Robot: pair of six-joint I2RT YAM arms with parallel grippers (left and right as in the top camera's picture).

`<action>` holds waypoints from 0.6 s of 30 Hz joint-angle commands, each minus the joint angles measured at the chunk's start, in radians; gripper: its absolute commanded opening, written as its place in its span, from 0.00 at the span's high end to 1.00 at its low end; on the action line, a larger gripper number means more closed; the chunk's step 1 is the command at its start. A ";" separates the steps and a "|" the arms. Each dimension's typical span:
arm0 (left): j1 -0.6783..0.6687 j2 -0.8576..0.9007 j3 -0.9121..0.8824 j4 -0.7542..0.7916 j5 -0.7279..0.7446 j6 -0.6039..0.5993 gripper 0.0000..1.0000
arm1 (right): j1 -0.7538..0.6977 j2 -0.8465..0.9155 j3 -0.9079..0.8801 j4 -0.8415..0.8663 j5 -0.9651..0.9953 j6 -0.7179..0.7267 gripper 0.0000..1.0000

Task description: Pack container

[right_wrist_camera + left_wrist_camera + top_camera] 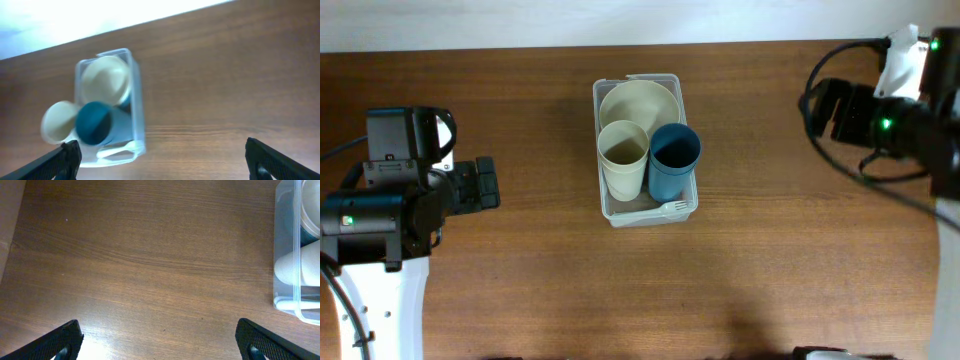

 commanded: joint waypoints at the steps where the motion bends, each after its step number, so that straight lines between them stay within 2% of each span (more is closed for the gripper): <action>1: 0.004 -0.004 0.002 0.000 0.007 -0.017 0.00 | 0.037 -0.109 -0.057 0.001 -0.002 0.000 0.01; 4: 0.004 -0.004 0.002 0.000 0.007 -0.017 0.00 | 0.040 -0.201 -0.171 0.002 0.002 -0.002 0.01; 9: 0.004 -0.004 0.002 0.000 0.007 -0.017 0.00 | 0.040 -0.441 -0.509 0.096 0.284 0.000 0.01; 15: 0.004 -0.004 0.002 0.000 0.007 -0.017 0.00 | 0.035 -0.673 -0.756 0.073 0.303 -0.003 0.01; 18: 0.004 -0.004 0.002 0.000 0.007 -0.017 0.00 | 0.026 -0.750 -0.837 0.118 0.364 -0.013 0.01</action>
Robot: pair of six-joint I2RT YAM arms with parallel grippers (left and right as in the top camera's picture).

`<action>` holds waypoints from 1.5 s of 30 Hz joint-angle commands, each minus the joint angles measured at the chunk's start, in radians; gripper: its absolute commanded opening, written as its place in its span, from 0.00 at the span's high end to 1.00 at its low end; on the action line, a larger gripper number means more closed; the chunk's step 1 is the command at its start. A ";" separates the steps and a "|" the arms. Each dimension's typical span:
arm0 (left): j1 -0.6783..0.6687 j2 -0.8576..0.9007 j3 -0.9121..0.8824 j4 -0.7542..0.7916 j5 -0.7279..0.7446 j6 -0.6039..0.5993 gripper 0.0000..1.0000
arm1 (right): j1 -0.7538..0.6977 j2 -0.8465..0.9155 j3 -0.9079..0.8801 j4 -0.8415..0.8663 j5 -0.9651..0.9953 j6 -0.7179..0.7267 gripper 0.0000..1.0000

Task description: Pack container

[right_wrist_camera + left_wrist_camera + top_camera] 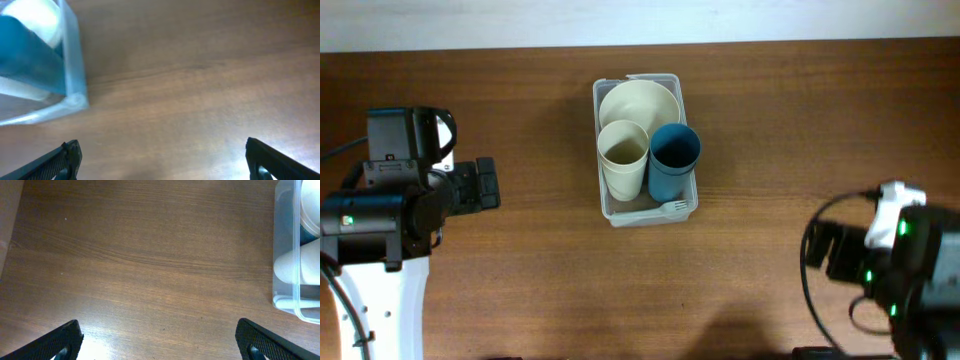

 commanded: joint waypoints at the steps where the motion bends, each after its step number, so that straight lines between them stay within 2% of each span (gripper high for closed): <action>1: 0.004 -0.004 0.003 0.002 0.004 -0.017 0.00 | -0.006 -0.091 -0.092 0.053 0.120 -0.010 0.01; 6: 0.004 -0.004 0.003 0.002 0.004 -0.017 0.00 | -0.006 -0.231 -0.329 0.320 0.157 -0.021 0.01; 10: 0.004 -0.004 0.003 0.002 0.004 -0.017 0.00 | -0.006 -0.340 -0.515 0.471 0.150 -0.021 0.01; 20: 0.004 -0.004 0.003 0.002 0.004 -0.017 0.00 | -0.006 -0.626 -0.854 0.576 0.154 -0.021 0.01; 29: 0.004 -0.004 0.003 0.002 0.004 -0.017 0.00 | -0.006 -0.758 -0.982 0.576 0.153 -0.021 0.01; 45: 0.004 -0.004 0.003 0.002 0.004 -0.017 0.00 | -0.006 -0.762 -1.028 0.572 0.150 -0.021 0.01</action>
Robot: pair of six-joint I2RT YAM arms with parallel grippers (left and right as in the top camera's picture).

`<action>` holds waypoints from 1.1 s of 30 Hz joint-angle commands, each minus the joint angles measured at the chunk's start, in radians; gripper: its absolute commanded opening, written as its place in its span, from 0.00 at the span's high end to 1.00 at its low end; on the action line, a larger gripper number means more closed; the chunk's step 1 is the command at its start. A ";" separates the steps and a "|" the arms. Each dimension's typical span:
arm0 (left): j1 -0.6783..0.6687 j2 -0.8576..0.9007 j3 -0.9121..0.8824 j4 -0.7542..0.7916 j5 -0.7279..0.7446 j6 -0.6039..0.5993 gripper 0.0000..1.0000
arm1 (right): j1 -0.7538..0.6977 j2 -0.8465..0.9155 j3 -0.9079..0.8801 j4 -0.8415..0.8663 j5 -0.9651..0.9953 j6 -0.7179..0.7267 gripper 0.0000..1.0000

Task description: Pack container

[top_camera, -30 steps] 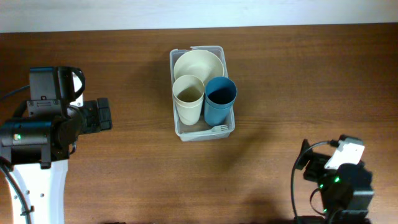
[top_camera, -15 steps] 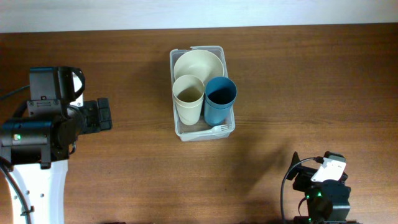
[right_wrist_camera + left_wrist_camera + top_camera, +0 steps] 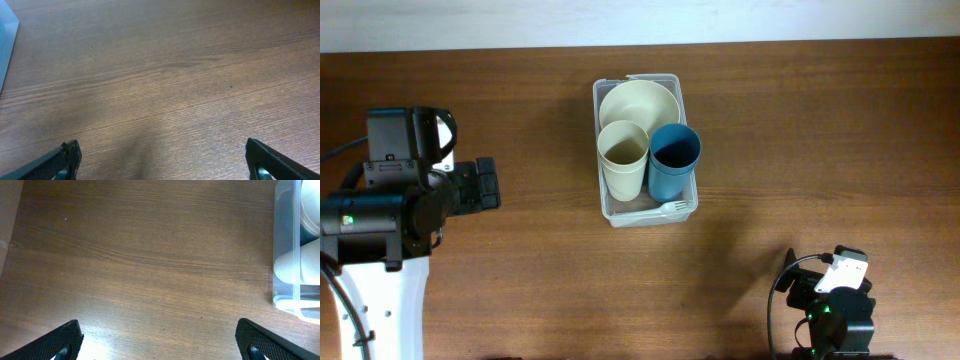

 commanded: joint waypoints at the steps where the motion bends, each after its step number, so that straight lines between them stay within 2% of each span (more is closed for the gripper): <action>1: 0.004 -0.004 0.003 0.002 0.004 -0.017 0.00 | -0.004 -0.012 -0.008 0.000 0.016 0.000 0.01; 24: -0.004 -0.006 0.003 -0.003 0.022 -0.013 0.00 | -0.004 -0.012 -0.008 0.000 0.016 0.000 0.01; 26: -0.005 -0.026 -0.005 0.050 0.031 0.003 0.00 | -0.004 -0.012 -0.008 0.000 0.016 0.000 0.01; 29: -0.004 -0.083 -0.058 0.171 0.087 0.101 0.00 | -0.004 -0.012 -0.008 0.000 0.016 0.000 0.01; 33: -0.004 -0.203 -0.235 0.358 0.162 0.212 0.00 | -0.004 -0.012 -0.008 0.000 0.016 0.000 0.01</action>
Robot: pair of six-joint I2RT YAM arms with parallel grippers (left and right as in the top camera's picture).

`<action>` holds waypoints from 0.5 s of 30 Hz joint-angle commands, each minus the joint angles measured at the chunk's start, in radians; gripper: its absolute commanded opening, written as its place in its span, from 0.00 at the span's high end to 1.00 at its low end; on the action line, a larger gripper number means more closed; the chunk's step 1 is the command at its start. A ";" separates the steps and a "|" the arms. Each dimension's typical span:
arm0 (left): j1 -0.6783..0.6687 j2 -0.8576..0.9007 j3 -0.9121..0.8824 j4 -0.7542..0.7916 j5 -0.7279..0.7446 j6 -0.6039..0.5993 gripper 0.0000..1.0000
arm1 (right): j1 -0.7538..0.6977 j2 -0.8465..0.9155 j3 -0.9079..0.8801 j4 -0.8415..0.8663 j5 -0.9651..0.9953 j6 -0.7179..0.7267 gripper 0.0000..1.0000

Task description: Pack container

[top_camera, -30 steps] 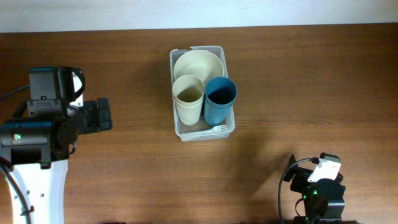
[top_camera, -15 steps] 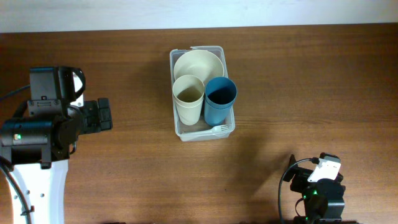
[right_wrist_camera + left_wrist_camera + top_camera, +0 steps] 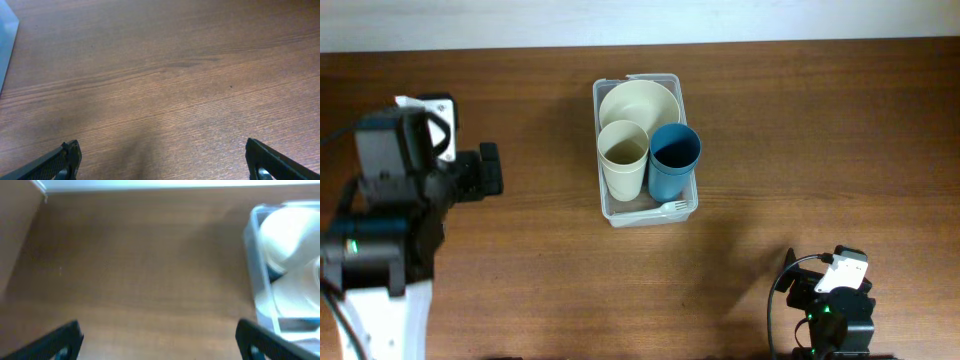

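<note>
A clear plastic container [image 3: 607, 200] stands at the table's middle. It holds a cream bowl [image 3: 638, 98] at the far end, a cream cup [image 3: 623, 150] and a blue cup [image 3: 674, 152] side by side, and a white fork [image 3: 673, 208] along the near wall. My left gripper [image 3: 159, 341] is open over bare wood to the container's left. Its blurred view shows the container wall [image 3: 254, 255] and the bowl [image 3: 282, 227]. My right gripper [image 3: 162, 161] is open and empty over bare wood at the front right.
The left arm [image 3: 395, 200] stands at the left side, the right arm [image 3: 832, 300] low at the table's front right edge. The container's corner [image 3: 6, 40] shows at the left edge of the right wrist view. A white wall runs behind the table's far edge [image 3: 150, 189].
The left arm has shifted toward the far side. Its view is now blurred and takes in the table's far edge and the bowl. The right arm has not moved. The container is unchanged.
With the container's contents the same throughout, my right gripper was first open and high at the far right. It then stood at the front right, and later lay low by the front edge. The left arm stayed still until this moment.
</note>
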 commanded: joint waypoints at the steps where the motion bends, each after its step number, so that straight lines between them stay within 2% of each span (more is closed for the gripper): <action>1: -0.001 -0.135 -0.176 0.115 0.093 0.113 0.01 | -0.004 -0.012 -0.008 0.000 0.015 0.000 0.01; 8: -0.002 -0.389 -0.593 0.397 0.166 0.113 0.00 | -0.004 -0.012 -0.008 0.000 0.015 0.000 0.01; 15: -0.001 -0.649 -0.903 0.491 0.180 0.109 0.01 | -0.004 -0.012 -0.008 0.000 0.015 0.000 0.01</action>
